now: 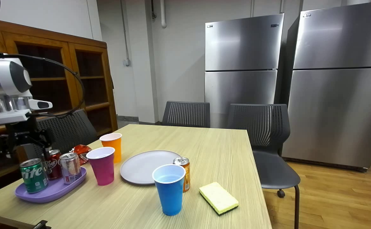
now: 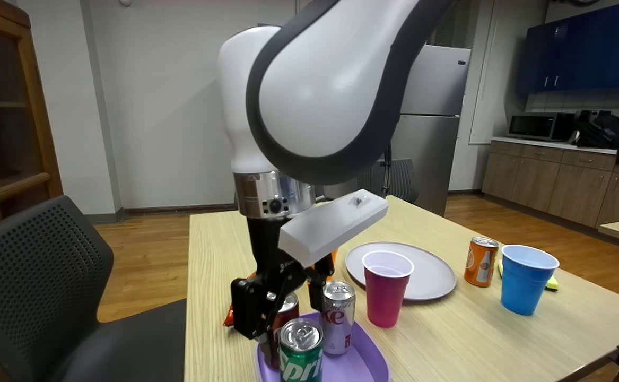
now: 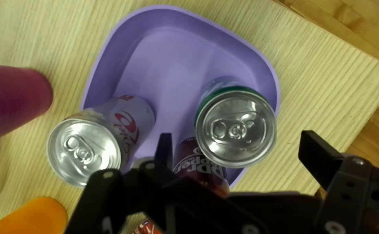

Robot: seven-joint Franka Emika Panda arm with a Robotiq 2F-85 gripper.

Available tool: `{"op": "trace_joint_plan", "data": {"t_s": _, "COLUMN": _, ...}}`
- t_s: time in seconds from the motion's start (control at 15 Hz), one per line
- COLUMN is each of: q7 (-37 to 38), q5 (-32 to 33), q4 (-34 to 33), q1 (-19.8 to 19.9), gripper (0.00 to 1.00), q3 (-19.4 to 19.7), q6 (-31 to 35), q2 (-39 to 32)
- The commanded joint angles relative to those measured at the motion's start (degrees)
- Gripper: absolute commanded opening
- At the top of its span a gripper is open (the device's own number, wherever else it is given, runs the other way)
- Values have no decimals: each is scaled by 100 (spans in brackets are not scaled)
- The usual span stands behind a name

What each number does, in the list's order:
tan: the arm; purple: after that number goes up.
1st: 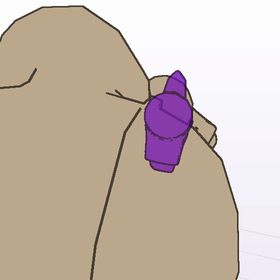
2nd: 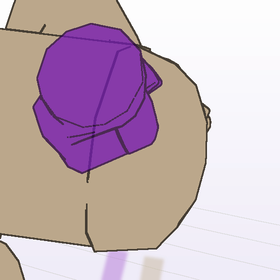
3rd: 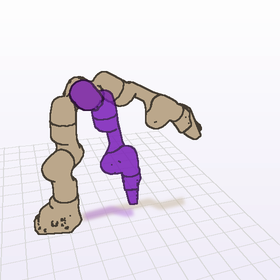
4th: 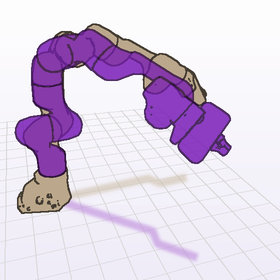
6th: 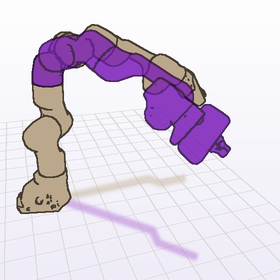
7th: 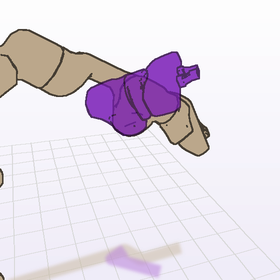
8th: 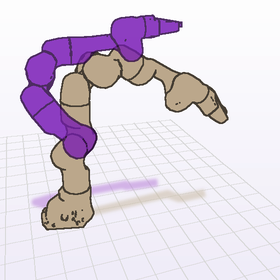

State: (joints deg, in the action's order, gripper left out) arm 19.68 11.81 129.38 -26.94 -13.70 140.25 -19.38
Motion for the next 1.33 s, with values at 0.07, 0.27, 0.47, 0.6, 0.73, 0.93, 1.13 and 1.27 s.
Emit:
{"op": "trace_joint_plan", "data": {"t_s": 0.07, "q7": 221, "q5": 108, "q4": 419, "q1": 15, "gripper": 100, "q3": 1, "q6": -198, "q2": 845}}
{"op": "trace_joint_plan", "data": {"t_s": 0.27, "q7": 209, "q5": 93, "q4": 705, "q1": 156, "gripper": 100, "q3": -12, "q6": -154, "q2": 1333}}
{"op": "trace_joint_plan", "data": {"t_s": 0.47, "q7": 144, "q5": 60, "q4": 1011, "q1": 376, "gripper": 100, "q3": -17, "q6": -107, "q2": 1806}}
{"op": "trace_joint_plan", "data": {"t_s": 0.6, "q7": 97, "q5": 44, "q4": 1208, "q1": 569, "gripper": 100, "q3": 5, "q6": -78, "q2": 2117}}
{"op": "trace_joint_plan", "data": {"t_s": 0.73, "q7": 19, "q5": -11, "q4": 1394, "q1": 803, "gripper": 100, "q3": 57, "q6": -47, "q2": 2413}}
{"op": "trace_joint_plan", "data": {"t_s": 0.93, "q7": -96, "q5": -83, "q4": 1630, "q1": 1162, "gripper": 100, "q3": 193, "q6": -18, "q2": 2771}}
{"op": "trace_joint_plan", "data": {"t_s": 1.13, "q7": -195, "q5": -134, "q4": 1845, "q1": 1513, "gripper": 100, "q3": 387, "q6": 36, "q2": 3052}}
{"op": "trace_joint_plan", "data": {"t_s": 1.27, "q7": -291, "q5": -162, "q4": 1954, "q1": 1739, "gripper": 100, "q3": 541, "q6": 60, "q2": 3193}}
